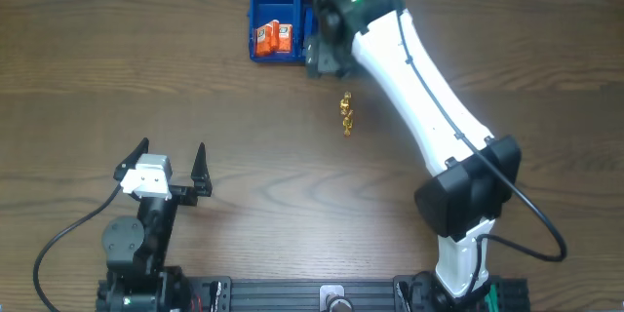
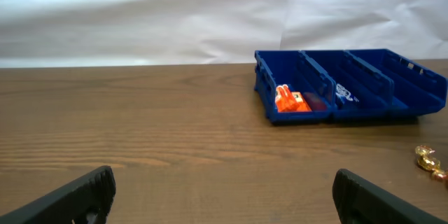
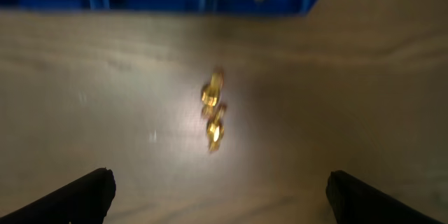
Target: Sort Candies Into Trays
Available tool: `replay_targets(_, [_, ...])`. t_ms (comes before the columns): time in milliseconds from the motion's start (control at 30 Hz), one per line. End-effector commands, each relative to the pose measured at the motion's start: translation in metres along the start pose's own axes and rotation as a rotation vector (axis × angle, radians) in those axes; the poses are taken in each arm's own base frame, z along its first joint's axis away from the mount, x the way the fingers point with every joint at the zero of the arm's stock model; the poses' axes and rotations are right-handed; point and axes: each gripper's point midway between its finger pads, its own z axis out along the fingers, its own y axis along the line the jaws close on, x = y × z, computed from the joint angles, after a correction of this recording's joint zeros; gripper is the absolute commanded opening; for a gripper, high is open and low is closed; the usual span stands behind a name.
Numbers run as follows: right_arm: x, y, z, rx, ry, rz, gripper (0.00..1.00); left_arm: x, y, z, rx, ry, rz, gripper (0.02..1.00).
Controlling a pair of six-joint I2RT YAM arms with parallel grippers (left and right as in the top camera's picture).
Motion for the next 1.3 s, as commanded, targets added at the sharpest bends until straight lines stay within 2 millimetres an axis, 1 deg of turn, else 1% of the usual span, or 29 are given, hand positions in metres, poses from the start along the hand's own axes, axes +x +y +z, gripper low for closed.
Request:
replay_targets(33, [0.050, 0.000, 0.059, 0.058, 0.197, 0.060, 1.000, 0.016, -0.001, 0.001, 0.011, 0.047, 0.000, 0.998])
replay_targets(133, [0.070, 0.002, 0.087, 0.046, 0.256, 0.057, 1.000, 0.016, -0.001, 0.001, 0.011, 0.047, 0.000, 0.996])
replay_targets(200, [0.077, 0.005, 0.101, 0.029, 0.267, 0.053, 1.000, 0.016, -0.001, 0.001, 0.011, 0.047, 0.000, 0.998])
replay_targets(333, [0.079, 0.005, 0.124, 0.014, 0.244, 0.060, 1.000, 0.016, -0.001, 0.001, 0.011, 0.047, 0.000, 0.998])
replay_targets(400, [0.080, 0.002, 0.135, 0.010, 0.239, 0.071, 1.000, 0.016, -0.001, 0.001, 0.011, 0.047, 0.000, 0.998])
replay_targets(467, [0.083, -0.001, 0.143, 0.010, 0.240, 0.073, 1.000, 0.016, -0.001, 0.001, 0.010, 0.047, 0.000, 0.998])
replay_targets(533, [0.085, 0.000, 0.150, -0.015, 0.239, 0.045, 1.000, 0.016, -0.001, 0.001, 0.011, 0.047, 0.000, 0.996])
replay_targets(633, [0.083, 0.000, 0.156, -0.035, 0.229, 0.041, 1.000, 0.016, -0.001, 0.001, 0.011, 0.046, 0.000, 0.998])
replay_targets(767, [0.077, 0.004, 0.158, -0.051, 0.203, 0.038, 0.991, 0.016, -0.001, 0.001, 0.011, 0.047, 0.000, 0.998])
replay_targets(867, [0.074, 0.005, 0.159, -0.058, 0.191, 0.037, 0.941, 0.016, -0.001, 0.001, 0.011, 0.047, 0.000, 0.998])
replay_targets(1100, [0.068, 0.007, 0.160, -0.069, 0.169, 0.042, 0.895, 0.016, -0.001, 0.001, 0.011, 0.046, 0.000, 0.998])
replay_targets(1300, [0.064, 0.006, 0.161, -0.062, 0.152, 0.044, 0.812, 0.016, -0.001, 0.001, 0.011, 0.047, 0.000, 0.998])
